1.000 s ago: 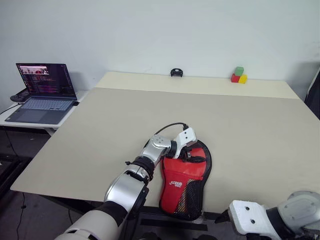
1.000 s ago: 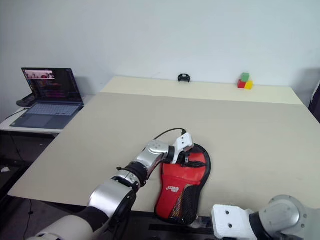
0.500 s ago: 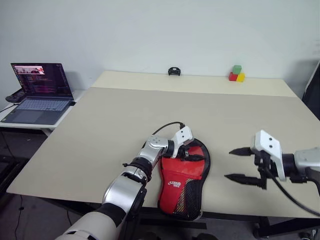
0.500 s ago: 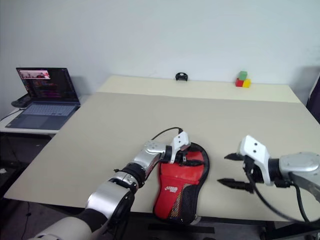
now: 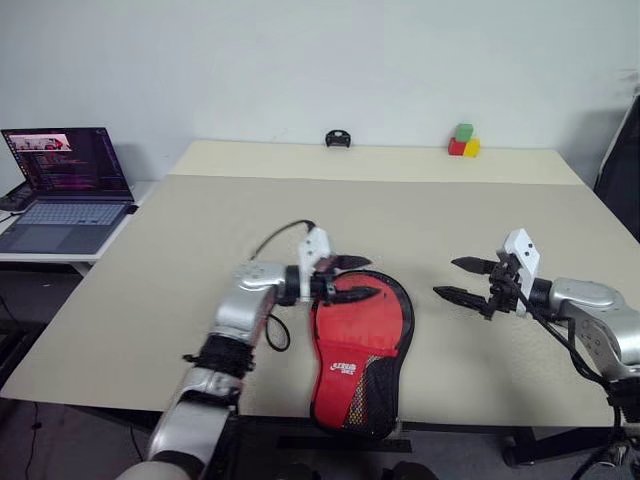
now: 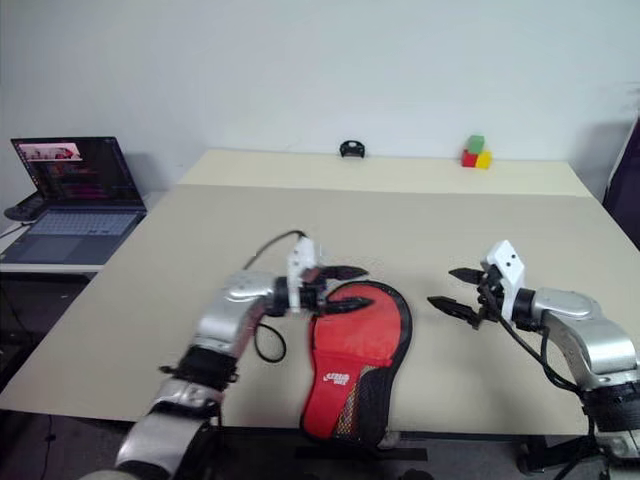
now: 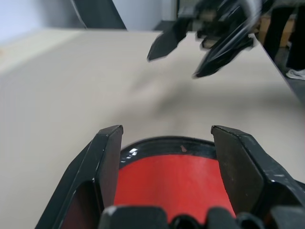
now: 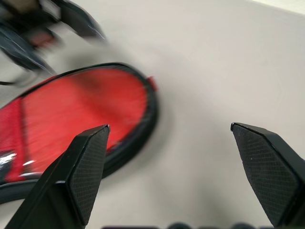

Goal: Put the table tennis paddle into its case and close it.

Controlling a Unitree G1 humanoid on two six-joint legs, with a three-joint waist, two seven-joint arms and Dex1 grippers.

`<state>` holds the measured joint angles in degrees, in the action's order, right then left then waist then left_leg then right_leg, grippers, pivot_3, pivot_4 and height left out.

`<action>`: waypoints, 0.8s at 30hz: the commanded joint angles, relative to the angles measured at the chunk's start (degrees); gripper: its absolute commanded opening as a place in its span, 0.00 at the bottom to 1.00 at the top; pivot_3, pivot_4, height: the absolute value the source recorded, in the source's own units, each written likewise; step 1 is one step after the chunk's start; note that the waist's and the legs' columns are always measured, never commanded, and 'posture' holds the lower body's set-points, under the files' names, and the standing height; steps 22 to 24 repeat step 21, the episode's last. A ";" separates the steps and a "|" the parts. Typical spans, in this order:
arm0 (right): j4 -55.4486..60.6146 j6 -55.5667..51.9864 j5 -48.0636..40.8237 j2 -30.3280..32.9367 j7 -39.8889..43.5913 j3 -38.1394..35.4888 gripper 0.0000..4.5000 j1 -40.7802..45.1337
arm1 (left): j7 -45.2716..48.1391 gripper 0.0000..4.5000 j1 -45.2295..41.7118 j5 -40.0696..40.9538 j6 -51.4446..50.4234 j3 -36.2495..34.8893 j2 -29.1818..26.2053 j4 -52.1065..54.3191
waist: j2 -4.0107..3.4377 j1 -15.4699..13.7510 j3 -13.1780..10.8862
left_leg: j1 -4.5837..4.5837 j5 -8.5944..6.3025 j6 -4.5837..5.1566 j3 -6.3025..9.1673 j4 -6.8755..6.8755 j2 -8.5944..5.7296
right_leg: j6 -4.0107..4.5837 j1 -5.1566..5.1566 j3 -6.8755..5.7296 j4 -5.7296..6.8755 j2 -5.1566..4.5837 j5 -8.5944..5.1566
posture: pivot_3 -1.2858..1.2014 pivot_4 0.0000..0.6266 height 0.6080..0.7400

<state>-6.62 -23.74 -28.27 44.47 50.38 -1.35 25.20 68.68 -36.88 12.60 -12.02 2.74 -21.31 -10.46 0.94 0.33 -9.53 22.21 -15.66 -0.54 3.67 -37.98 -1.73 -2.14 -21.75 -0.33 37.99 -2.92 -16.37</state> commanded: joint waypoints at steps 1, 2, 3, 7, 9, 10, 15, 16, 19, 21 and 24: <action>-4.67 4.06 1.41 -0.14 0.46 -4.04 0.99 3.09 | -3.65 0.72 4.44 2.96 -4.78 -2.76 -3.07 10.20 | -0.03 -0.05 -0.01 | 0.00 0.00 0.00 -0.01 0.00 -0.01 | 0.00 0.00 0.00 0.00 -0.01 0.00 | 0.52 0.24 1.00; -6.95 5.08 1.92 0.05 1.21 -4.36 0.99 3.95 | -4.83 0.72 6.06 3.10 -5.78 -3.08 -3.93 12.45 | -0.03 -0.05 -0.01 | 0.00 0.00 0.00 -0.01 0.00 -0.01 | 0.00 0.01 0.00 0.00 -0.01 0.00 | 0.52 0.24 1.00; -8.62 5.79 2.43 0.06 1.66 -4.49 0.99 4.67 | -5.88 0.72 8.18 3.62 -6.79 -4.07 -5.02 14.84 | -0.05 -0.05 -0.02 | 0.00 0.00 0.01 -0.01 0.01 -0.01 | 0.00 0.01 0.00 -0.01 -0.01 0.00 | 0.52 0.24 1.00; -16.69 9.07 4.99 -0.05 2.44 -5.04 0.99 8.09 | -10.55 0.72 13.29 3.16 -7.65 -5.55 -7.36 19.91 | -0.07 -0.38 -0.04 | -0.01 0.00 0.01 0.00 0.01 -0.01 | 0.02 0.01 -0.02 0.00 -0.01 -0.01 | 0.52 0.24 1.00; -21.20 10.25 6.29 -1.05 0.77 -5.56 0.99 10.70 | -13.18 0.72 15.61 2.00 -7.03 -6.53 -8.71 20.89 | -0.11 -0.20 -0.06 | -0.01 -0.01 0.01 -0.02 0.01 0.00 | 0.03 0.02 0.00 0.00 -0.01 0.00 | 0.52 0.24 1.00; -23.07 11.20 7.21 -1.12 0.55 -5.45 0.99 11.74 | -14.62 0.72 15.98 1.91 -7.12 -6.83 -8.88 20.92 | -0.12 -0.18 -0.06 | -0.04 -0.01 0.01 -0.06 0.02 0.00 | 0.03 0.02 0.03 0.01 -0.01 0.00 | 0.52 0.24 1.00; -26.94 14.40 11.30 -0.78 0.30 -4.79 0.99 13.18 | -16.25 0.72 17.15 2.40 -5.89 -6.41 -9.85 19.36 | -0.13 -0.16 -0.07 | -0.05 -0.01 0.01 -0.08 0.03 0.01 | 0.05 0.01 0.02 0.02 -0.01 -0.01 | 0.52 0.24 1.00; -26.68 14.35 11.53 -0.77 0.37 -4.97 0.99 12.69 | -16.47 0.72 17.33 2.31 -5.61 -6.10 -9.83 18.88 | -0.13 -0.17 -0.07 | -0.05 -0.01 0.01 -0.09 0.03 0.01 | 0.05 0.01 0.03 0.01 -0.01 -0.01 | 0.52 0.24 1.00; -23.29 12.41 11.30 -0.70 0.52 -5.63 0.99 10.84 | -16.82 0.72 17.80 2.58 -5.28 -6.11 -10.05 18.32 | -0.14 -0.17 -0.08 | -0.04 -0.01 0.01 -0.14 0.04 0.01 | 0.05 0.00 0.07 0.00 -0.02 0.00 | 0.52 0.24 1.00; -22.99 11.69 11.84 -0.17 0.84 -5.34 0.99 10.85 | -16.96 0.72 17.23 2.72 -4.93 -5.74 -9.71 16.97 | -0.14 -0.18 -0.08 | -0.05 -0.01 0.01 -0.12 0.04 0.02 | 0.05 0.00 0.05 0.01 -0.02 -0.01 | 0.52 0.24 1.00; -22.99 11.69 11.84 -0.17 0.84 -5.34 0.99 10.85 | -16.96 0.72 17.23 2.72 -4.93 -5.74 -9.71 16.97 | -0.14 -0.18 -0.08 | -0.05 -0.01 0.01 -0.12 0.04 0.02 | 0.05 0.00 0.05 0.01 -0.02 -0.01 | 0.52 0.24 1.00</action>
